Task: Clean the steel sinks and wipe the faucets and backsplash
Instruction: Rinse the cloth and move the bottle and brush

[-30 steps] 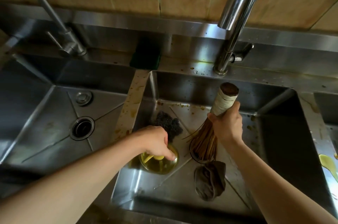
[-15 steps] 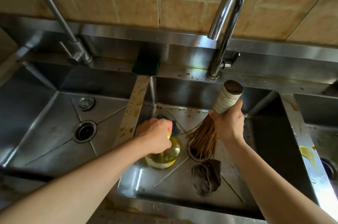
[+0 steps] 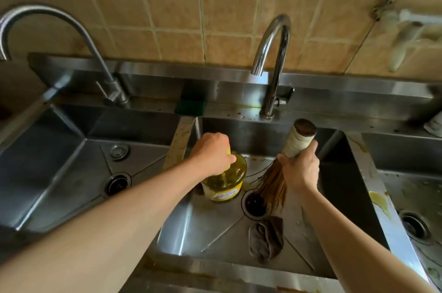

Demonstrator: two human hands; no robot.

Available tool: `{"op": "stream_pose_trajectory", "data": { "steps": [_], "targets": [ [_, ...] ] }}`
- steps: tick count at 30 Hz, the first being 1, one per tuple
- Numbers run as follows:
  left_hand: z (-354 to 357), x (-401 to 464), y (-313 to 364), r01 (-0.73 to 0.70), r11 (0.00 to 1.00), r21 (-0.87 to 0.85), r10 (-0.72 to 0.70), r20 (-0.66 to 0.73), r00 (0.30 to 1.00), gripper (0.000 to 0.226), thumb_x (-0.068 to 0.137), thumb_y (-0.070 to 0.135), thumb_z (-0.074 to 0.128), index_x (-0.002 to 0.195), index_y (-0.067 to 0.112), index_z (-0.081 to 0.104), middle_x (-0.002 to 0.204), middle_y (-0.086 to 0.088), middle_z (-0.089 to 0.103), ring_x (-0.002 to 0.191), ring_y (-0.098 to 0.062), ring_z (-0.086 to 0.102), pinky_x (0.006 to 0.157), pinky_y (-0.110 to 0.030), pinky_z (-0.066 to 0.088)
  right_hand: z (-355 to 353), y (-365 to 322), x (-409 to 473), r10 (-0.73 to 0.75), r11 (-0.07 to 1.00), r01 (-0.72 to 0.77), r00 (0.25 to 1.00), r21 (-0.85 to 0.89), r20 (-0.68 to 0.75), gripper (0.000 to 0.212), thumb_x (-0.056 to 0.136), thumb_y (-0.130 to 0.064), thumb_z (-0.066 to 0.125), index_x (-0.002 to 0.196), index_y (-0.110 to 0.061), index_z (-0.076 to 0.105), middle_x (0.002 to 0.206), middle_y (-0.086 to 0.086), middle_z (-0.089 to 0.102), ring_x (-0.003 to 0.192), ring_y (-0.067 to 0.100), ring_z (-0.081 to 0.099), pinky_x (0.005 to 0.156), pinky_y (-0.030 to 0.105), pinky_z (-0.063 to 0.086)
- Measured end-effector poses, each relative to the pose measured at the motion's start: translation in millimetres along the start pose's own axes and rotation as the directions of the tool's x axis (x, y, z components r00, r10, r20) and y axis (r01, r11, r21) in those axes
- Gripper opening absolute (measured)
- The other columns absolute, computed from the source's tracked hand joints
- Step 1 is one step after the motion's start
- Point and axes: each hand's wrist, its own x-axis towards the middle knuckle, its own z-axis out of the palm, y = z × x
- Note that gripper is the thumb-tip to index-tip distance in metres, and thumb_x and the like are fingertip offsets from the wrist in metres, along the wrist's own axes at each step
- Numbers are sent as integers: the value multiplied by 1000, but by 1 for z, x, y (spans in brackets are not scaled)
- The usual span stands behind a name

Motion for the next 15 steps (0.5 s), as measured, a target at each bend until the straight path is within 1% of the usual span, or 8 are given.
{"op": "stream_pose_trajectory", "data": {
  "steps": [4,10,12,15],
  "targets": [
    [-11,0,8,5,1000,12,-4,-26,1000,30,90,32,62,113,13,59,111,-7,58,99,-24,57,79,-30,49,-10,-1,0,-5,1000,5,1000,-8,29,54,82,-16,73,119,-8,35,116,19,60,101,38,60,81,51,51],
    [-35,-3,17,-22,998,53,26,-82,996,34,90,34,62,116,13,59,114,-7,58,102,-25,56,84,-34,52,-15,-15,-3,-55,998,56,998,-10,42,55,81,-16,73,121,-8,36,117,18,59,103,37,59,83,50,51],
    [-40,-3,17,-37,998,59,41,-68,997,33,90,33,63,115,12,60,114,-8,58,101,-26,57,80,-32,51,-13,-17,-7,-53,997,55,998,-62,40,55,81,-14,73,121,-7,37,116,18,60,102,37,60,81,48,50],
    [-45,-4,15,-62,997,55,65,-65,996,33,90,32,62,115,11,60,113,-7,58,99,-24,57,71,-28,46,-9,-18,-15,-18,999,18,1000,-29,0,54,80,-11,73,119,-7,37,114,19,60,99,37,60,79,47,51]
  ]
}}
